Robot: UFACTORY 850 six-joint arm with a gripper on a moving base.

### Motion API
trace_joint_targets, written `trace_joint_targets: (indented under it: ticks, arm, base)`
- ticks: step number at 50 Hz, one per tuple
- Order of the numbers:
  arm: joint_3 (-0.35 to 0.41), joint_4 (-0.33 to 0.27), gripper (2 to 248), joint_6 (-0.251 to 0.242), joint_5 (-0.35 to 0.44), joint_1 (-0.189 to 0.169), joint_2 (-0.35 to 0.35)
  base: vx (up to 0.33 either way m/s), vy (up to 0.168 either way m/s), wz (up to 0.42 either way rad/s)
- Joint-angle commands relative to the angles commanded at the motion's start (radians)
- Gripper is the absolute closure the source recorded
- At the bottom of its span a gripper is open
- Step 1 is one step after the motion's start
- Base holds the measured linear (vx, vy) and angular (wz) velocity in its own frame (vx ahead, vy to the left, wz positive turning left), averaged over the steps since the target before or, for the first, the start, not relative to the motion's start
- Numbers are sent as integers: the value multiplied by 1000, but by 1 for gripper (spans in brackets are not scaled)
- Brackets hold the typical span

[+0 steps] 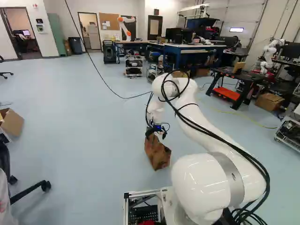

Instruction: Pick up the grocery bag from the ground

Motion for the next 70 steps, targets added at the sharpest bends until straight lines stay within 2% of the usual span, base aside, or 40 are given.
trace_joint_targets:
  ticks: [24, 42, 43, 47, 48, 52, 53, 57, 58, 63, 64, 68, 69, 70]
  arm:
    - [-287, 0, 3, 0, 14, 0, -218]
    - [-320, 0, 7, 0, 14, 0, -242]
    - [-320, 0, 42, 0, 14, 0, -243]
    - [-320, 0, 42, 0, 14, 0, -243]
    - [-320, 0, 80, 0, 14, 0, -243]
    - [-320, 0, 80, 0, 14, 0, -243]
    - [-320, 0, 119, 0, 14, 0, -243]
    - [-320, 0, 119, 0, 14, 0, -243]
    - [-320, 0, 158, 0, 14, 0, -243]
    - [-320, 0, 158, 0, 14, 0, -243]
    - [-320, 0, 196, 0, 14, 0, -243]
    - [-320, 0, 196, 0, 14, 0, -243]
    - [-320, 0, 225, 0, 14, 0, -243]
    - [-320, 0, 225, 0, 14, 0, -243]
  base:
    - [0, 0, 0]
    - [0, 0, 0]
    - [0, 0, 0]
    - [0, 0, 0]
    - [0, 0, 0]
    - [0, 0, 0]
    - [0, 0, 0]
    - [0, 0, 0]
    - [0, 0, 0]
    - [0, 0, 0]
    - [0, 0, 0]
    - [0, 0, 0]
    - [0, 0, 0]
    - [0, 0, 0]
